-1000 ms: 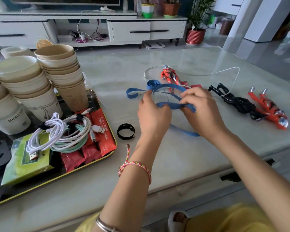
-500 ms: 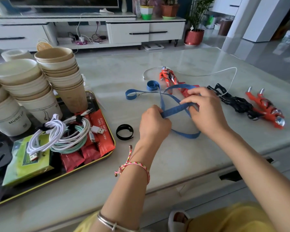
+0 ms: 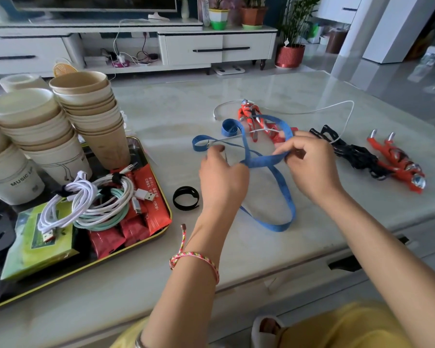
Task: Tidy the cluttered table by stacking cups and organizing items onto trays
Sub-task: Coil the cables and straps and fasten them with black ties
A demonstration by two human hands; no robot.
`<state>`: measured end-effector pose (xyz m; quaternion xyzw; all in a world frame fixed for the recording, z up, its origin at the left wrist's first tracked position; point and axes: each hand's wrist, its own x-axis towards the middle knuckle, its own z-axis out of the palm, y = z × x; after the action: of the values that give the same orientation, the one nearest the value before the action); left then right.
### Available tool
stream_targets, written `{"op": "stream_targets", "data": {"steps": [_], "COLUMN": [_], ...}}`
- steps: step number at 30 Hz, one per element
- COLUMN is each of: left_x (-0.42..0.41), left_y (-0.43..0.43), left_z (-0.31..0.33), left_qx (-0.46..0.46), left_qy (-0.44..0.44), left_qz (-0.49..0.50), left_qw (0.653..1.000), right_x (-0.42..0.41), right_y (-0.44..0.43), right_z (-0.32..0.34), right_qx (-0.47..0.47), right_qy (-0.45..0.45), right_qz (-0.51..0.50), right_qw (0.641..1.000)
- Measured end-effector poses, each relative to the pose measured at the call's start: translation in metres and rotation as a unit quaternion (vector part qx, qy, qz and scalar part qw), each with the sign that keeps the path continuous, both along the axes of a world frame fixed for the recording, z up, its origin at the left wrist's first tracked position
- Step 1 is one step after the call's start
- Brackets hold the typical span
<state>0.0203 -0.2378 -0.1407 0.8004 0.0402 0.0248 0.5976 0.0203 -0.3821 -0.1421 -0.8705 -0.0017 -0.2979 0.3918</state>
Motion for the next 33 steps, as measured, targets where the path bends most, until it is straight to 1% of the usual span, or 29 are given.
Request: {"op": "stream_targets", "data": {"steps": [2, 4, 6, 7, 9, 10, 11, 13, 14, 15, 16, 18, 20, 21, 22, 23, 24, 25, 26, 27, 28, 30, 32, 33], "left_x": [0.001, 0.002, 0.003, 0.002, 0.001, 0.0, -0.001, -0.003, -0.003, -0.004, -0.005, -0.006, -0.006, -0.007, -0.007, -0.008, -0.01, -0.01, -0.009, -0.008, -0.006, -0.005, -0.004, -0.002], "left_y": [0.002, 0.002, 0.001, 0.001, 0.001, 0.001, 0.001, 0.002, 0.003, 0.003, 0.004, 0.006, 0.004, 0.003, 0.002, 0.002, 0.003, 0.005, 0.007, 0.009, 0.012, 0.015, 0.019, 0.023], "left_z": [0.004, 0.006, 0.006, 0.007, 0.007, 0.008, 0.008, 0.008, 0.007, 0.007, 0.006, 0.007, 0.008, 0.006, 0.005, 0.002, 0.003, 0.004, 0.004, 0.005, 0.006, 0.01, 0.01, 0.009], "left_qx": [-0.074, -0.129, -0.168, -0.177, -0.189, -0.198, -0.206, -0.196, -0.186, -0.178, -0.176, -0.183, -0.173, -0.147, -0.119, -0.093, -0.082, -0.083, -0.092, -0.106, -0.124, -0.163, -0.19, -0.198], "left_qy": [0.005, 0.042, 0.063, 0.065, 0.071, 0.082, 0.097, 0.125, 0.134, 0.14, 0.148, 0.164, 0.163, 0.152, 0.128, 0.099, 0.072, 0.049, 0.035, 0.026, 0.019, 0.011, 0.011, 0.013], "left_qz": [0.027, 0.034, 0.043, 0.051, 0.054, 0.046, 0.033, 0.009, 0.002, -0.004, -0.011, -0.033, -0.048, -0.039, -0.015, 0.021, 0.058, 0.089, 0.115, 0.14, 0.165, 0.209, 0.234, 0.245], "left_qw": [0.997, 0.99, 0.983, 0.981, 0.978, 0.976, 0.973, 0.973, 0.974, 0.974, 0.973, 0.969, 0.97, 0.977, 0.985, 0.99, 0.992, 0.991, 0.988, 0.984, 0.978, 0.964, 0.953, 0.949], "right_x": [-0.007, -0.014, -0.017, -0.017, -0.016, -0.015, -0.015, -0.015, -0.015, -0.016, -0.016, -0.013, -0.005, -0.002, 0.001, 0.001, 0.001, 0.002, 0.003, 0.007, 0.013, 0.029, 0.052, 0.068], "right_y": [0.008, 0.012, 0.013, 0.012, 0.011, 0.01, 0.01, 0.009, 0.007, 0.006, 0.006, 0.004, -0.003, -0.007, -0.01, -0.01, -0.007, 0.001, 0.013, 0.029, 0.046, 0.074, 0.091, 0.099], "right_z": [0.002, 0.004, 0.005, 0.006, 0.007, 0.009, 0.01, 0.014, 0.014, 0.014, 0.012, 0.006, 0.003, 0.002, 0.006, 0.01, 0.014, 0.019, 0.022, 0.024, 0.023, 0.014, -0.002, -0.012], "right_qx": [0.002, -0.025, -0.044, -0.031, 0.035, 0.092, 0.162, 0.295, 0.333, 0.348, 0.339, 0.279, 0.204, 0.168, 0.13, 0.097, 0.072, 0.056, 0.047, 0.043, 0.037, 0.007, -0.057, -0.128], "right_qy": [0.007, 0.001, 0.005, 0.022, 0.076, 0.104, 0.125, 0.146, 0.15, 0.152, 0.153, 0.157, 0.173, 0.182, 0.171, 0.137, 0.083, 0.029, -0.007, -0.019, -0.009, 0.053, 0.117, 0.142], "right_qz": [0.041, 0.076, 0.082, 0.072, 0.049, 0.042, 0.042, 0.056, 0.064, 0.072, 0.076, 0.055, -0.012, -0.06, -0.111, -0.152, -0.174, -0.17, -0.144, -0.094, -0.025, 0.097, 0.148, 0.15], "right_qw": [0.999, 0.997, 0.996, 0.997, 0.995, 0.989, 0.978, 0.943, 0.929, 0.922, 0.925, 0.946, 0.963, 0.967, 0.97, 0.974, 0.979, 0.983, 0.988, 0.995, 0.999, 0.994, 0.98, 0.97]}}
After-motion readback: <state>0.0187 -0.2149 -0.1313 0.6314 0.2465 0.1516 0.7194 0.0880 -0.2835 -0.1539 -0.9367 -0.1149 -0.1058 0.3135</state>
